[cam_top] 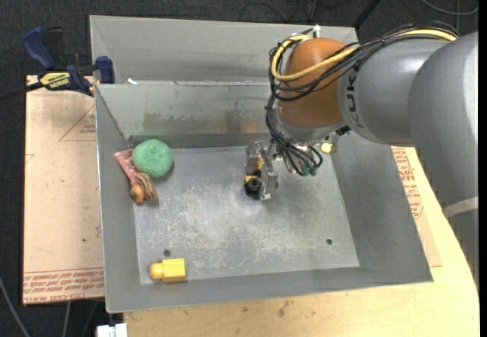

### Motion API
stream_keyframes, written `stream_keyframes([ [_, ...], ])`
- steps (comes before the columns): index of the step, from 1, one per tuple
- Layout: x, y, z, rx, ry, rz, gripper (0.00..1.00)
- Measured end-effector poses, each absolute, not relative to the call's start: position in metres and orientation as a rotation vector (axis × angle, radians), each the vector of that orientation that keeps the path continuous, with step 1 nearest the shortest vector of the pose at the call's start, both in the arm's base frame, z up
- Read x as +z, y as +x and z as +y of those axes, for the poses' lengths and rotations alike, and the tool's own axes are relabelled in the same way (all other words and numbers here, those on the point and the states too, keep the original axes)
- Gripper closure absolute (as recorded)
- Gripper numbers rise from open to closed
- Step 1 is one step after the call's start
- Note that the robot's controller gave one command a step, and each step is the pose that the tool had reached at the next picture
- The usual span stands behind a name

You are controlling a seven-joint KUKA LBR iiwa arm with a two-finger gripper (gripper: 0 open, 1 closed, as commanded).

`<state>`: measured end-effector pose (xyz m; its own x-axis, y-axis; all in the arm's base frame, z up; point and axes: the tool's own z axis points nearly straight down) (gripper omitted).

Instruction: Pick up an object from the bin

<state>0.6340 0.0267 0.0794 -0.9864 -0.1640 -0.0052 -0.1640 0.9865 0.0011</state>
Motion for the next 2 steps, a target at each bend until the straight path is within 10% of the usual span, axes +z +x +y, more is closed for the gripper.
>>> stream_keyframes([
  [1,0.079,0.634,0.027,0.002,-0.258,3.126,1.00],
  [2,0.264,0.651,0.035,0.000,-0.237,3.118,1.00],
])
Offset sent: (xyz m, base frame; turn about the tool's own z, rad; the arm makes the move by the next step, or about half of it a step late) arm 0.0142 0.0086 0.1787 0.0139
